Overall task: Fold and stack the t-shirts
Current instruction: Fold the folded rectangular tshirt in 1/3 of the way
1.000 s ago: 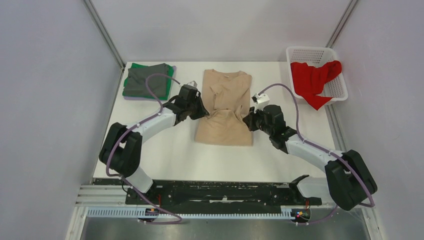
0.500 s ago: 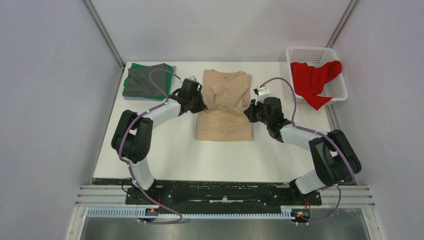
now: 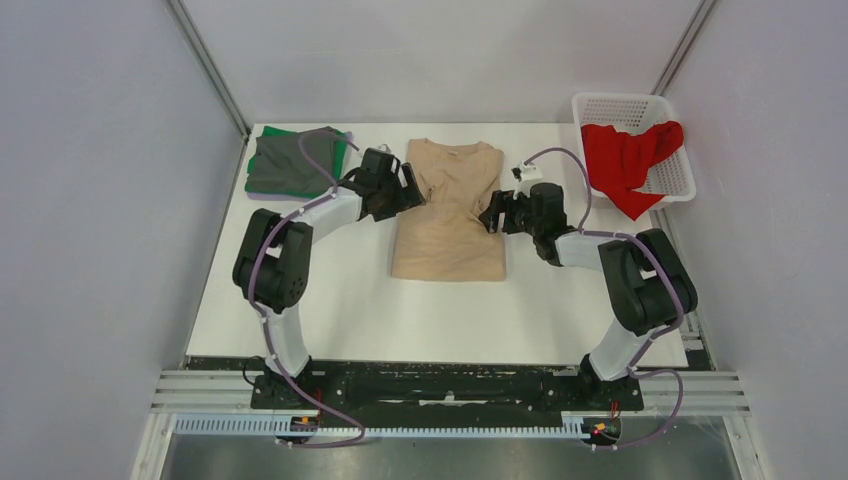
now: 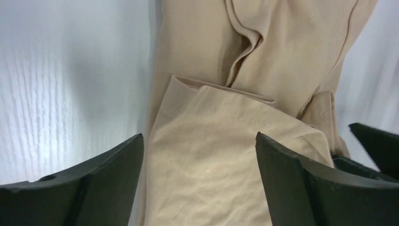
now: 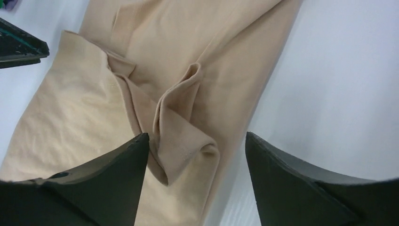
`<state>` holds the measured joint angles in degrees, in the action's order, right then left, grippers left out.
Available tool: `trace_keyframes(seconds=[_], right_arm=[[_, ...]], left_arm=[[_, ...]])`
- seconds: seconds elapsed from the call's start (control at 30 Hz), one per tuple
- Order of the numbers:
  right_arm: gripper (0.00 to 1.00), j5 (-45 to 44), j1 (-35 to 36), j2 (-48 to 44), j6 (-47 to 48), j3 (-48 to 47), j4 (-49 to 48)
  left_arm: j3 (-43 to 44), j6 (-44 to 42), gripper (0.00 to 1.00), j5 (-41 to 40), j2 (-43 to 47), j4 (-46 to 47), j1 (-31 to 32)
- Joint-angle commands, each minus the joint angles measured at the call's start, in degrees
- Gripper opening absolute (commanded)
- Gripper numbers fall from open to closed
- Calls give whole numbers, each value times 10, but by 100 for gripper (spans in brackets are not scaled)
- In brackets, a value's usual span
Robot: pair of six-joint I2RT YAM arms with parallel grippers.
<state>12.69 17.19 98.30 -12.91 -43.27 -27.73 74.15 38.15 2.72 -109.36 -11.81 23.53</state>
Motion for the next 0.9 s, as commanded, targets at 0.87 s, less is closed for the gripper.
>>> trace_keyframes(seconds=[0.87], right_arm=[[98, 94, 55, -60, 23, 30, -8]], left_arm=[[-303, 38, 100, 38, 298, 4, -3]])
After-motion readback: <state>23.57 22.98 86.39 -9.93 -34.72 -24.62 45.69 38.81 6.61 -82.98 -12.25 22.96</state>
